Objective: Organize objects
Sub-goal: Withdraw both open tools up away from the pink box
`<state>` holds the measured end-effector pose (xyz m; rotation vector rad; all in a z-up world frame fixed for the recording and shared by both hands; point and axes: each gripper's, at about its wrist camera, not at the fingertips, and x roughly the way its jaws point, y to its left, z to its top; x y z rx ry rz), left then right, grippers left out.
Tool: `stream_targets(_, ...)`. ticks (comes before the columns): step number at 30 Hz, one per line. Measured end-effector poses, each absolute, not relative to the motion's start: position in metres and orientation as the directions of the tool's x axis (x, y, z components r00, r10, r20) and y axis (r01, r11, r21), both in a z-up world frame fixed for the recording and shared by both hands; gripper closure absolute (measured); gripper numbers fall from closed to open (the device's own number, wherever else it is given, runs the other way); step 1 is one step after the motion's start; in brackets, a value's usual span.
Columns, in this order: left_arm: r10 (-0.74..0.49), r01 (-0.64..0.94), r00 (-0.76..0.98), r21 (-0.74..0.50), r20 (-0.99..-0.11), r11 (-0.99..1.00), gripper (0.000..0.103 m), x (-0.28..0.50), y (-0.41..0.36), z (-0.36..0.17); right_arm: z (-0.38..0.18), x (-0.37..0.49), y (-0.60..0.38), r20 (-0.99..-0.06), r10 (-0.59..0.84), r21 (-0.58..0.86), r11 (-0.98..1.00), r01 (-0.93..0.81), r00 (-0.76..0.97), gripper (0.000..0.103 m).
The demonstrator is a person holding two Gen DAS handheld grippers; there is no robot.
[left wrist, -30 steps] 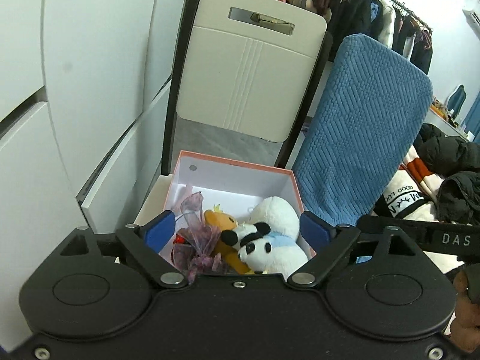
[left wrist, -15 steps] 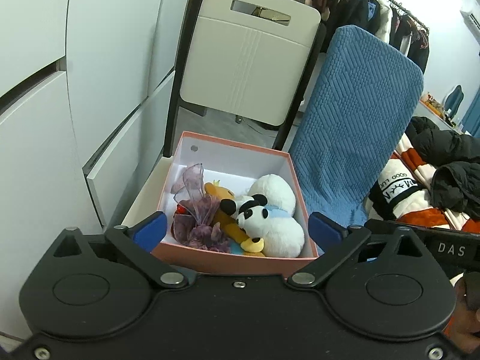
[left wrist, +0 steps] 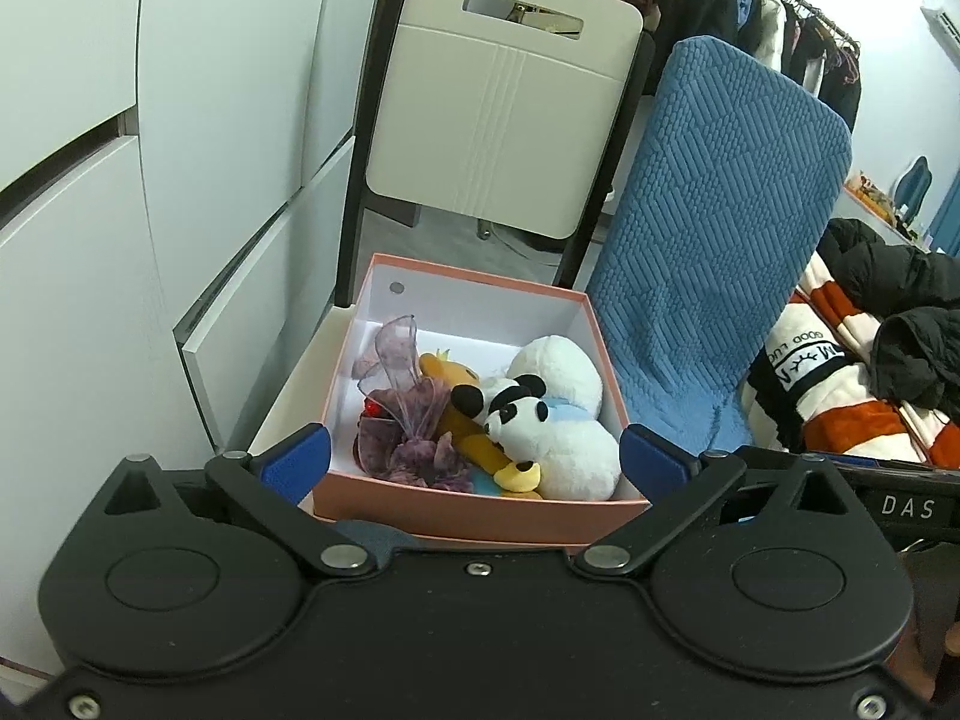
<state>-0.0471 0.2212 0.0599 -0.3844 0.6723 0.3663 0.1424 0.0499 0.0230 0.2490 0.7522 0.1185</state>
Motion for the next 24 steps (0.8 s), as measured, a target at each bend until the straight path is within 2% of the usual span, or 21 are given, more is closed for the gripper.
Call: stream_targets(24, 0.196, -0.458, 0.697, -0.218, -0.69, 0.862, 0.001, -0.037, 0.221, 0.05, 0.011, 0.147, 0.047, -0.682, 0.189, 0.264, 0.965, -0.004, 0.707, 0.012)
